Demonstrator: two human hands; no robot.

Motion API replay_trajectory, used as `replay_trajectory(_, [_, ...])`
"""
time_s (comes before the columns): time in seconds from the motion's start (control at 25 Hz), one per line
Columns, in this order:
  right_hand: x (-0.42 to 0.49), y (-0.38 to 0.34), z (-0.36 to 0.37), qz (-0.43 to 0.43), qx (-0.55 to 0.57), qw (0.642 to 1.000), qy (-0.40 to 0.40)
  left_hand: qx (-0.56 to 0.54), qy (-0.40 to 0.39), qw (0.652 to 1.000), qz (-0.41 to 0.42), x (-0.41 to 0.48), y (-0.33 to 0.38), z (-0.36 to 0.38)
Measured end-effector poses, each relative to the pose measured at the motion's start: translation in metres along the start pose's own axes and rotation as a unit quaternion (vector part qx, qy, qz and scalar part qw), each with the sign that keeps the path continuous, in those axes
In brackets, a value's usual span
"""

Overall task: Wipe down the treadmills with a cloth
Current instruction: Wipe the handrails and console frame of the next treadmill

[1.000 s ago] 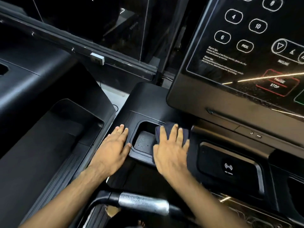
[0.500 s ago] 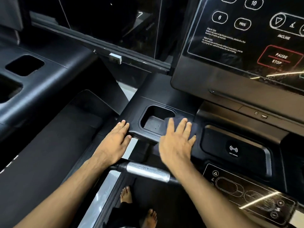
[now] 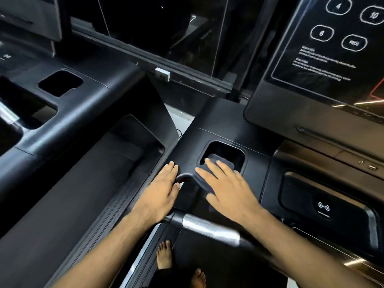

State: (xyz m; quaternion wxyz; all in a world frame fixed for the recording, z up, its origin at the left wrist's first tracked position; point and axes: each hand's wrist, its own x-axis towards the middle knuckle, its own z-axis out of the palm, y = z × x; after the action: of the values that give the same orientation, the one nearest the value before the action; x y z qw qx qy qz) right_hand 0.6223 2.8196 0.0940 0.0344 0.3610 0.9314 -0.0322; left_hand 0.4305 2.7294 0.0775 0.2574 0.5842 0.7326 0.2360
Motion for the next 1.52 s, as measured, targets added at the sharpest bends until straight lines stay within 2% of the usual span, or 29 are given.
replay_trajectory(0.2, [0.046, -0.035, 0.002, 0.004, -0.02, 1.0, 0.005, -0.009, -0.003, 1.0, 0.009, -0.001, -0.009, -0.002])
replay_trajectory(0.44, [0.034, -0.029, 0.002, -0.002, -0.013, 1.0, 0.006, 0.029, 0.002, 0.999, 0.046, 0.004, -0.02, -0.008])
replay_trajectory(0.52, [0.076, -0.034, -0.002, 0.091, 0.007, 0.996, 0.017, 0.015, -0.009, 0.999, 0.048, 0.009, -0.022, -0.009])
replay_trajectory(0.64, [0.13, -0.052, -0.017, 0.288, 0.049, 0.956, 0.008, 0.003, -0.008, 0.998, 0.058, 0.018, -0.028, -0.011])
replay_trajectory(0.68, [0.135, -0.06, -0.016, 0.299, 0.043, 0.953, 0.003, 0.004, -0.013, 0.998, 0.061, 0.02, -0.03, -0.011])
replay_trajectory(0.76, [0.123, -0.064, -0.005, 0.221, -0.01, 0.975, 0.0, 0.002, -0.018, 0.998, 0.064, 0.022, -0.033, -0.01])
replay_trajectory(0.8, [0.114, -0.057, -0.001, 0.186, -0.008, 0.982, -0.002, -0.001, -0.023, 0.998, 0.064, 0.023, -0.035, -0.012])
replay_trajectory(0.84, [0.109, -0.044, -0.002, 0.194, 0.048, 0.98, -0.011, -0.002, -0.029, 0.998, 0.064, 0.025, -0.036, -0.014])
replay_trajectory(0.92, [0.105, -0.023, -0.01, 0.282, 0.195, 0.939, -0.014, 0.0, -0.031, 0.998, 0.061, 0.032, -0.035, -0.018])
replay_trajectory(0.96, [0.103, -0.024, -0.013, 0.323, 0.233, 0.917, -0.021, 0.002, -0.027, 0.998, 0.061, 0.035, -0.033, -0.019])
replay_trajectory(1.0, [0.1, -0.032, -0.015, 0.339, 0.226, 0.912, -0.033, 0.004, -0.025, 0.998, 0.061, 0.039, -0.03, -0.018])
replay_trajectory(1.12, [0.077, -0.053, -0.019, 0.329, 0.152, 0.931, -0.054, -0.005, -0.017, 0.999, 0.047, 0.044, -0.017, -0.015])
replay_trajectory(1.16, [0.074, -0.047, -0.024, 0.346, 0.16, 0.923, -0.059, -0.003, -0.013, 0.999, 0.044, 0.045, -0.013, -0.014])
replay_trajectory(1.2, [0.077, -0.034, -0.026, 0.382, 0.181, 0.904, -0.062, 0.004, -0.009, 0.999, 0.044, 0.047, -0.011, -0.014])
replay_trajectory(1.28, [0.096, -0.006, -0.021, 0.459, 0.289, 0.839, -0.052, 0.015, -0.006, 0.999, 0.044, 0.048, -0.009, -0.013])
replay_trajectory(1.36, [0.111, -0.007, -0.021, 0.495, 0.39, 0.776, -0.021, 0.019, -0.002, 0.999, 0.036, 0.048, -0.005, -0.012])
replay_trajectory(1.4, [0.117, -0.014, -0.019, 0.492, 0.41, 0.768, -0.015, 0.019, 0.001, 0.999, 0.034, 0.048, -0.003, -0.011])
replay_trajectory(1.44, [0.12, -0.02, -0.017, 0.48, 0.41, 0.775, -0.034, 0.02, 0.001, 0.999, 0.032, 0.049, -0.001, -0.011])
replay_trajectory(1.52, [0.119, -0.022, -0.018, 0.437, 0.381, 0.809, -0.096, 0.023, -0.002, 0.999, 0.026, 0.052, 0.0, -0.01])
